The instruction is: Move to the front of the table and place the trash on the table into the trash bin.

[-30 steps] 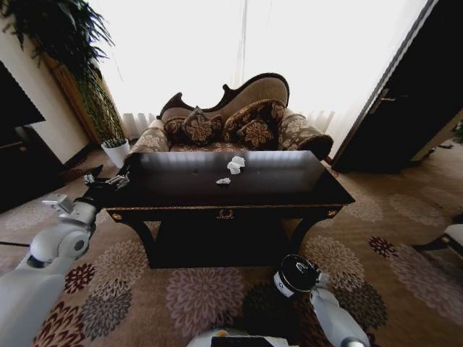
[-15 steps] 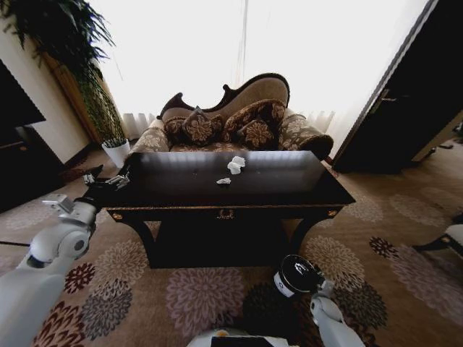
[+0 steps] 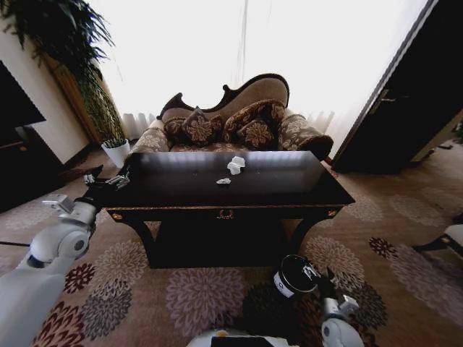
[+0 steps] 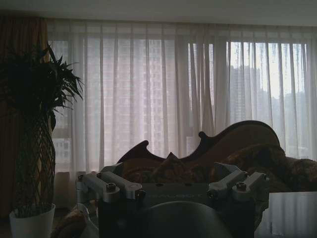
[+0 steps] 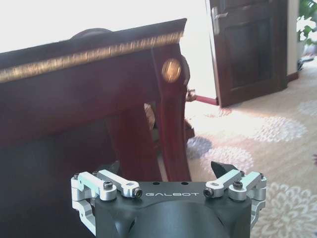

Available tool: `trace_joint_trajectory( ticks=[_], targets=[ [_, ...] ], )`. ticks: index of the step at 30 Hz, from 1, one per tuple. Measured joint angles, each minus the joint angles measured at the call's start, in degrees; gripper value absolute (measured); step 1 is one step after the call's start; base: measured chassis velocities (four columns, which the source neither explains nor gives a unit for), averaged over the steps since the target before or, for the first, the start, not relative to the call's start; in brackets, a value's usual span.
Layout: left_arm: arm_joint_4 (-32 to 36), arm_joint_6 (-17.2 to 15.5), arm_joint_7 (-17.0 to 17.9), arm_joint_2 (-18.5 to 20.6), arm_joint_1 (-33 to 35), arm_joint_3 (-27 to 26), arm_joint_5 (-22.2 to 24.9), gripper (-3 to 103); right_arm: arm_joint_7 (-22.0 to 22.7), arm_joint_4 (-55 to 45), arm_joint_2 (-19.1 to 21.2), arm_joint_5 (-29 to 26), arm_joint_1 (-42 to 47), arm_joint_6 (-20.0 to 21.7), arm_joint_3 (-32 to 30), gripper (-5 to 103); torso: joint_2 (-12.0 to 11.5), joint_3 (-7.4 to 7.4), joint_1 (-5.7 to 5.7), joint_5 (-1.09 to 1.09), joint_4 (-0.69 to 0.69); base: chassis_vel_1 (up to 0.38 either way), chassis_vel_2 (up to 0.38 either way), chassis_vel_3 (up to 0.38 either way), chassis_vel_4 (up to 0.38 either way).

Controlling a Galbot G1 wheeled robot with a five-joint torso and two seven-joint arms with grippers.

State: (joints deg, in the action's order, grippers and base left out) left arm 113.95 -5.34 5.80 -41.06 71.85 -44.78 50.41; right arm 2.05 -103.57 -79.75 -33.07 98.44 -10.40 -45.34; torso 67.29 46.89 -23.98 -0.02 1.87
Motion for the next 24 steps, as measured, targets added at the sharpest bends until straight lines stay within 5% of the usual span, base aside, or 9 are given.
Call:
trace_joint_trajectory(
  ticks=[14, 24],
  targets=[
    [0.0, 0.0, 0.0, 0.0, 0.0, 0.0, 0.0, 100, 1.4, -21.2, -0.6, -3.6, 9.3, 1.5, -3.7, 100, 0.0, 0.0, 0.0, 0.01, -0.01, 0.0, 0.0, 0.0, 0.0],
    [0.0, 0.0, 0.0, 0.0, 0.0, 0.0, 0.0, 100, 2.5, -29.0, 3.2, -4.8, 9.1, 4.7, -4.0, 100, 0.0, 0.01, 0.0, 0.02, 0.0, 0.0, 0.0, 0.0, 0.0]
  ],
)
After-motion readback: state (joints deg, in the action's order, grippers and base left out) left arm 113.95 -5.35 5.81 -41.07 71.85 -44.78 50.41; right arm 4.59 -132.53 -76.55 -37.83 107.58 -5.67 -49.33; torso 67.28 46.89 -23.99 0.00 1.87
